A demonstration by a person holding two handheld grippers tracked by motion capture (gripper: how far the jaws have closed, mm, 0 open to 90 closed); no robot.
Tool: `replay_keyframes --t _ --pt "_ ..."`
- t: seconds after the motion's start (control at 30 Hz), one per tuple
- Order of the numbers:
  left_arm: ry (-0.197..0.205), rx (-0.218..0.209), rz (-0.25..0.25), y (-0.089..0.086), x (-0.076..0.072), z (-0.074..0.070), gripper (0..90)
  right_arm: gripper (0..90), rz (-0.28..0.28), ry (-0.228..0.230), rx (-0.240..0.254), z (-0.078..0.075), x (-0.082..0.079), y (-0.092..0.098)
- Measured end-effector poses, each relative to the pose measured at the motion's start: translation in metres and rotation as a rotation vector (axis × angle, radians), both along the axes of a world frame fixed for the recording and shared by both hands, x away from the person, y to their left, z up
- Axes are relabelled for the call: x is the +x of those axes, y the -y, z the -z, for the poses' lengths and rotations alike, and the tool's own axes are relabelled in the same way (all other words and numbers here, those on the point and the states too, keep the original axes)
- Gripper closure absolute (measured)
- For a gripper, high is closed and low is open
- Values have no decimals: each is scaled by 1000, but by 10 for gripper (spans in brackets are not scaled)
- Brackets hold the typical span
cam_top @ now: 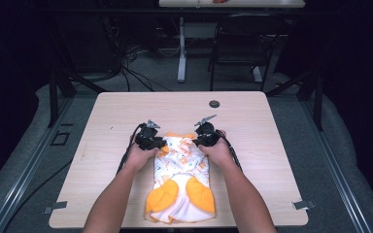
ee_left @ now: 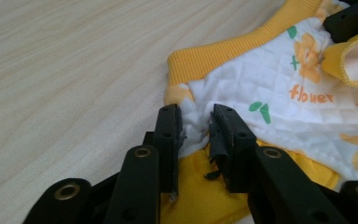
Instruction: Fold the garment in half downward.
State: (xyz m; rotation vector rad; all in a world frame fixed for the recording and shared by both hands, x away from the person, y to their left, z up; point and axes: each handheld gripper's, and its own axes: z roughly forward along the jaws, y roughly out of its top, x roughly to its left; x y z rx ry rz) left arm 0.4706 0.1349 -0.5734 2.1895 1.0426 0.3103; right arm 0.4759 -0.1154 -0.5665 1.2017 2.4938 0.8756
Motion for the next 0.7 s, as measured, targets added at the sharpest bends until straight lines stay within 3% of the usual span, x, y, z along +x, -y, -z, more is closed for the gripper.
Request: replay_keyframes --t 0.03,0.07,0.17,0.2,0.33,0.57,0.7 --pt "5 -1 -4 1 0 0 783 816 -2 0 1 -1 -2 -1" --pt "1 -5 0 2 -1 0 797 826 -7 5 -2 -1 -3 -2" --pt "-5 -4 -3 2 -1 -1 819 840 -16 18 -27 -3 -5 -3" --pt "10 25 -3 4 -2 -2 823 846 -29 34 -43 -5 -6 -4" --pt "15 44 -2 6 -3 -5 831 848 -38 48 -47 -8 -7 -4" --pt "27 8 3 1 -6 -18 845 850 -54 71 -50 -18 -12 -2" --pt "51 -6 2 -1 -9 -31 845 851 -50 89 -27 -26 -15 1"
